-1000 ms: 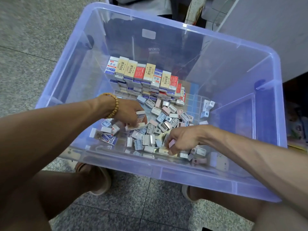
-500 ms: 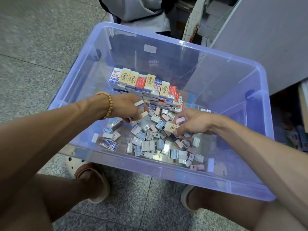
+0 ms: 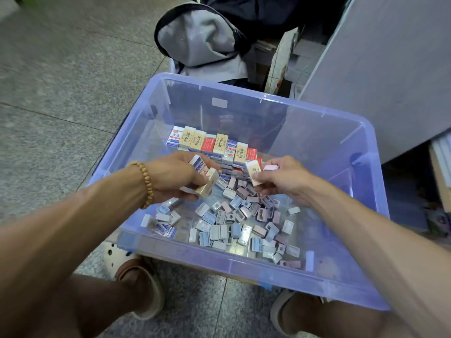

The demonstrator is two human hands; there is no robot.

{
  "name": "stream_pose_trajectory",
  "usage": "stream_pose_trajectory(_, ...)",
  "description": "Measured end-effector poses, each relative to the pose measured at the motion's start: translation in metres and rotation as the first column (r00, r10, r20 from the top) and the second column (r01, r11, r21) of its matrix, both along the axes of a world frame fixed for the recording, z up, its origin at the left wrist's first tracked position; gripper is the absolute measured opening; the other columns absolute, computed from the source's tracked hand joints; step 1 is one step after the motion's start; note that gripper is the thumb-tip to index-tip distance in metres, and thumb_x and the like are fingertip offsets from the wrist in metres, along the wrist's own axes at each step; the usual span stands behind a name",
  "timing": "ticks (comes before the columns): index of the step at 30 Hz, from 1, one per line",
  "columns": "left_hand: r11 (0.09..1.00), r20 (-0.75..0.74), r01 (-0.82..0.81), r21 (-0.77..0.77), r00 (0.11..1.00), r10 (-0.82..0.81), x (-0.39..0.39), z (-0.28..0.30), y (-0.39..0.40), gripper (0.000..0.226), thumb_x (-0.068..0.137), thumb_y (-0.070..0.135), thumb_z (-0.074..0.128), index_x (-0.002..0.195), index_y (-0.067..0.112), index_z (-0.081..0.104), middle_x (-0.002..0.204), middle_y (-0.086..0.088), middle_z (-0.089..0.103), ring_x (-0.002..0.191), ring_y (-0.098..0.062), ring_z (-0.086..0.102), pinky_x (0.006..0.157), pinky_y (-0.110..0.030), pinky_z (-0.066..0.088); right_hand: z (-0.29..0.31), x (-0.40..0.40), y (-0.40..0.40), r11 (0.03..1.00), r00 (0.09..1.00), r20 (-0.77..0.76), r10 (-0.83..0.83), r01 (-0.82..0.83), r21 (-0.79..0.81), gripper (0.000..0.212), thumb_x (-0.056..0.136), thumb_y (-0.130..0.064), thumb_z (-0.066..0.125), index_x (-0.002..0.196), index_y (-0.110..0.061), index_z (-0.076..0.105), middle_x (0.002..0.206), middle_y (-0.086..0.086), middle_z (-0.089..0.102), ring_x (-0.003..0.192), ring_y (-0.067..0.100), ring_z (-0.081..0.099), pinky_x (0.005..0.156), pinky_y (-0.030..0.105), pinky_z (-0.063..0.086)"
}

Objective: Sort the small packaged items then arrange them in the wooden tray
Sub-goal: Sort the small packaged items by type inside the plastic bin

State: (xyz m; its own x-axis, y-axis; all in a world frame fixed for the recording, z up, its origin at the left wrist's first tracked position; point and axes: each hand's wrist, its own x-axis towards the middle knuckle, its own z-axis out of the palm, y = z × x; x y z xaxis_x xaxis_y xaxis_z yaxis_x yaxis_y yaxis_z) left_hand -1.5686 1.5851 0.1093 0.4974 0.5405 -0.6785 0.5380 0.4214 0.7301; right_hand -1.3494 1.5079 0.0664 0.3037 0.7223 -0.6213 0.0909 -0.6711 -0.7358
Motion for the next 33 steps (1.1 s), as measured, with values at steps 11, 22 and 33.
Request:
stream_pose_trajectory(11,0.954,0.077,-0.278,-0.117,0.955,0.287,-0.01,-0.001,0.009,0.033,0.089,-0.009,0.057,0.118,0.005,0.063,0.102,-0.016,0.068,0.087,-0.024,0.067,0.055,-0.028,0.059,-0.016,-0.028,0.055,0.98,0.97,0.184,-0.157,0.13,0.148,0.007,0.089,-0.012,0.072,0.082,-0.01,0.072,0.066,0.005,0.073,0.06,0.013,0.071,0.067,0.032,0.062)
stream_pose_trajectory(22,0.963,0.059,-0.259,-0.075,0.963,0.264,-0.005,-0.002,0.012,0.017,0.087,-0.003,0.064,0.098,0.009,0.064,0.089,-0.014,0.075,0.076,-0.022,0.074,0.053,-0.025,0.059,-0.002,-0.029,0.064,0.989,0.89,0.456,0.009,-0.075,0.126,0.026,0.089,-0.031,0.075,0.069,-0.014,0.072,0.066,-0.001,0.072,0.052,0.008,0.07,0.055,0.026,0.053)
stream_pose_trajectory(33,0.974,0.068,-0.222,-0.05,0.972,0.225,0.022,-0.004,0.012,0.011,0.083,-0.001,0.07,0.091,0.006,0.066,0.075,-0.008,0.074,0.063,-0.014,0.071,0.051,-0.022,0.056,0.005,-0.006,0.008,0.888,0.689,0.561,0.458,-0.382,-0.255,0.035,0.092,-0.03,0.065,0.062,-0.011,0.065,0.059,0.001,0.061,0.061,0.016,0.056,0.053,0.026,0.039)
